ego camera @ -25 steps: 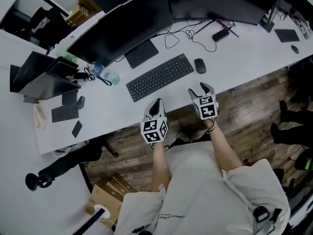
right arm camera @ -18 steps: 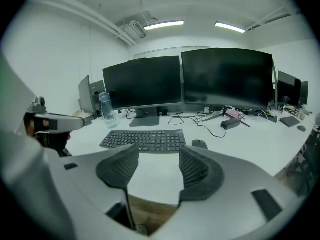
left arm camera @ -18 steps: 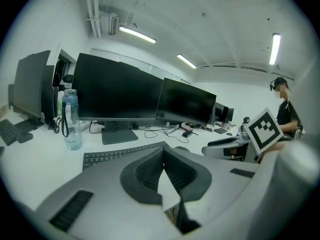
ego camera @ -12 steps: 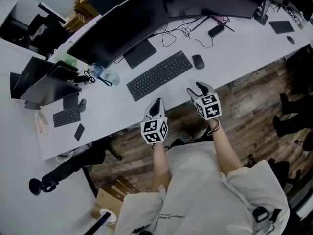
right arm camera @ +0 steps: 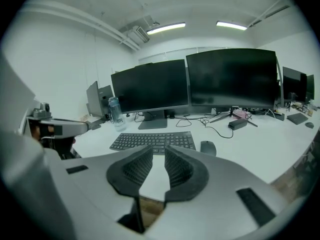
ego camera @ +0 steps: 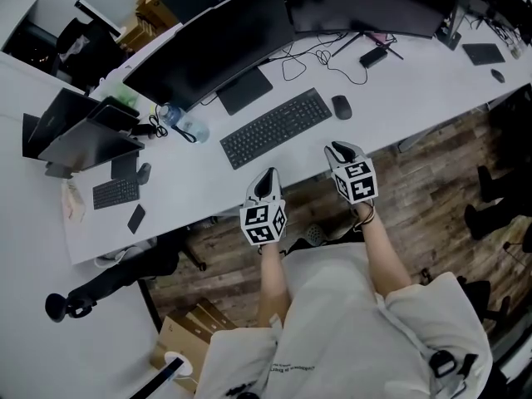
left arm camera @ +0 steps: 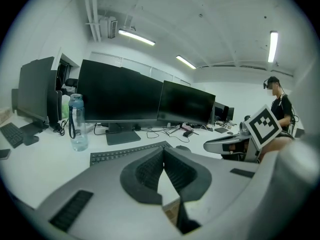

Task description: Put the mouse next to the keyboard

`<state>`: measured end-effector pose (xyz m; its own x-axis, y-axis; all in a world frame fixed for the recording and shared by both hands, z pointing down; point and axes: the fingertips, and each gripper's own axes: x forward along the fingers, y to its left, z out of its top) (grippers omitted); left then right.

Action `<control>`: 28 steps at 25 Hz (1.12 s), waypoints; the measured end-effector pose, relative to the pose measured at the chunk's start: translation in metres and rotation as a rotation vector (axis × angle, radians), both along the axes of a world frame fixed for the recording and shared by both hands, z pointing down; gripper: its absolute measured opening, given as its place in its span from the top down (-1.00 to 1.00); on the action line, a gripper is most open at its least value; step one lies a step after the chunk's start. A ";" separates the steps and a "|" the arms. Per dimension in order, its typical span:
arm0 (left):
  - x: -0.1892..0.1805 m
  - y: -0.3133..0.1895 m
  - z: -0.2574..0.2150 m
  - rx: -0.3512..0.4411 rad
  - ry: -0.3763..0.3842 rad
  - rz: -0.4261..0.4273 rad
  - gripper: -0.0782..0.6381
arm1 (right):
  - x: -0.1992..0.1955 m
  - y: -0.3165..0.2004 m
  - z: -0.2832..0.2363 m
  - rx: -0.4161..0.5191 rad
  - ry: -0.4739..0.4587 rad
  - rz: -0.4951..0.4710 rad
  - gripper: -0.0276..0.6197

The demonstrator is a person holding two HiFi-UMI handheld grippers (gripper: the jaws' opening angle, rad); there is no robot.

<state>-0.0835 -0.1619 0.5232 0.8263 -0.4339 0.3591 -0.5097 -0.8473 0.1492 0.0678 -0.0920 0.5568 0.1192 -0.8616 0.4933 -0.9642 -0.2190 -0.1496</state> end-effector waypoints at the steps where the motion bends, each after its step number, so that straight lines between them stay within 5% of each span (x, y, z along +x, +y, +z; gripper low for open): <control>1: -0.002 -0.001 0.000 0.001 -0.002 -0.005 0.72 | 0.000 0.001 0.000 0.000 0.001 0.006 0.70; 8: -0.010 -0.003 0.002 0.005 -0.002 -0.023 0.72 | -0.003 0.005 -0.001 0.004 0.007 0.025 0.89; 28: -0.015 -0.005 0.001 0.017 0.005 -0.035 0.72 | -0.010 0.003 -0.010 0.019 0.022 0.018 0.89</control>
